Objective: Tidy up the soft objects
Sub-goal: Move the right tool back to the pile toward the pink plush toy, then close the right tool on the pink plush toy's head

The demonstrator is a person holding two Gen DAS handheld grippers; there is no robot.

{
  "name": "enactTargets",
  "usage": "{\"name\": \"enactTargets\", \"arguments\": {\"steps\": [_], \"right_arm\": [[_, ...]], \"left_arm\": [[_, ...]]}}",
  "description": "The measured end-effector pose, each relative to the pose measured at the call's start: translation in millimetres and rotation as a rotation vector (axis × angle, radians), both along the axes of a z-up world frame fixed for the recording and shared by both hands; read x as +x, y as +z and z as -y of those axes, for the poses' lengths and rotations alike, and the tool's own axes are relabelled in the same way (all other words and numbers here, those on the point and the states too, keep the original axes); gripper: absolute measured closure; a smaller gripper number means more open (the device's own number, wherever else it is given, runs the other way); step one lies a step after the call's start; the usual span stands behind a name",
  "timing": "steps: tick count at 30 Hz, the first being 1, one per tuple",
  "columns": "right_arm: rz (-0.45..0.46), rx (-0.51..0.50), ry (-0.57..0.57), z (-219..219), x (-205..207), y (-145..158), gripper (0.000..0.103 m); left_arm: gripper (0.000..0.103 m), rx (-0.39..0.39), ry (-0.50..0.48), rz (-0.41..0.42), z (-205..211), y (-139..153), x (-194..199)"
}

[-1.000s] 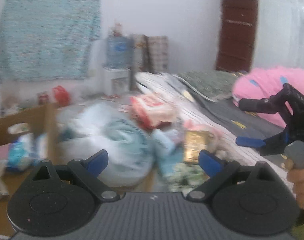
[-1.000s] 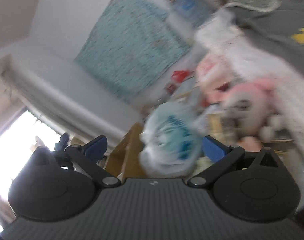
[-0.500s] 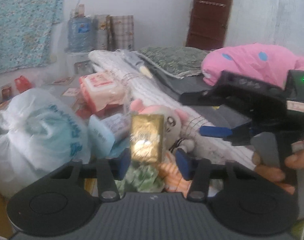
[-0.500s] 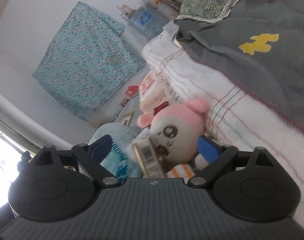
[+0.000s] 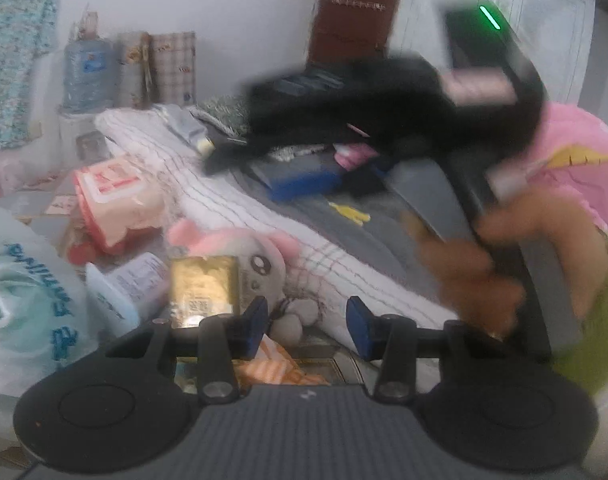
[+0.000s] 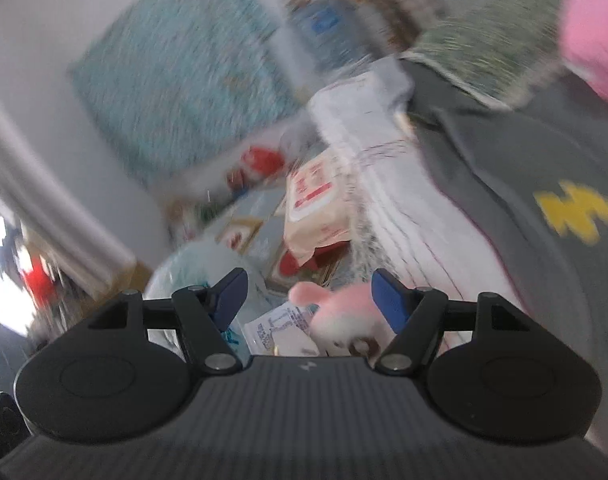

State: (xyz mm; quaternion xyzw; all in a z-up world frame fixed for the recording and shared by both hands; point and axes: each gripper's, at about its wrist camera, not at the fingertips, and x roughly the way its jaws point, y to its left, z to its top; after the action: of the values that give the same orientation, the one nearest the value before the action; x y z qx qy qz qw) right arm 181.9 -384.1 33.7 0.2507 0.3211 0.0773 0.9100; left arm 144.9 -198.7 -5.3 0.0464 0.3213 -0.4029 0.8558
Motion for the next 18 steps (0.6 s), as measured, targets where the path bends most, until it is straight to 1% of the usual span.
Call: {"name": "enactTargets", "arguments": {"steps": [3,5,6,8,10,13,15,16,17,18], "right_arm": [[-0.066,-0.176,0.121,-24.2,39.7,3.5,0.037],[-0.108,-0.249,0.197,-36.9,62.6,-1.7,0.041],[-0.128,-0.277,0.232,-42.3,71.9,-5.0,0.041],[-0.154,-0.299,0.283,-48.0,84.0,-9.5,0.042],[-0.182,-0.327,0.319,-52.2,92.5,-15.9,0.045],[-0.217,-0.382,0.327,-53.8,99.7,-28.0,0.056],[-0.232,-0.382,0.329,-50.2,102.3,-35.2,0.063],[-0.222,-0.389,0.326,-48.3,100.8,-37.1,0.072],[-0.209,-0.397,0.322,-46.8,98.6,-37.1,0.078],[-0.196,-0.385,0.316,-43.8,95.8,-36.4,0.085]], "left_arm": [[0.058,0.033,0.013,-0.046,4.1,-12.3,9.4],[0.058,0.044,0.034,-0.065,3.3,-18.6,16.2],[0.058,0.041,0.041,-0.077,2.0,-20.9,19.2],[0.059,0.033,0.058,-0.090,-1.2,-23.6,23.1],[0.059,0.032,0.062,-0.082,-2.6,-23.2,21.7],[0.058,0.041,0.059,-0.076,-3.2,-21.7,21.0],[0.058,0.045,0.061,-0.074,-2.0,-21.7,20.5],[0.058,0.048,0.061,-0.072,-1.3,-21.8,21.0],[0.058,0.052,0.060,-0.071,-0.7,-22.2,20.2],[0.057,0.054,0.059,-0.069,-0.7,-21.6,19.4]]}}
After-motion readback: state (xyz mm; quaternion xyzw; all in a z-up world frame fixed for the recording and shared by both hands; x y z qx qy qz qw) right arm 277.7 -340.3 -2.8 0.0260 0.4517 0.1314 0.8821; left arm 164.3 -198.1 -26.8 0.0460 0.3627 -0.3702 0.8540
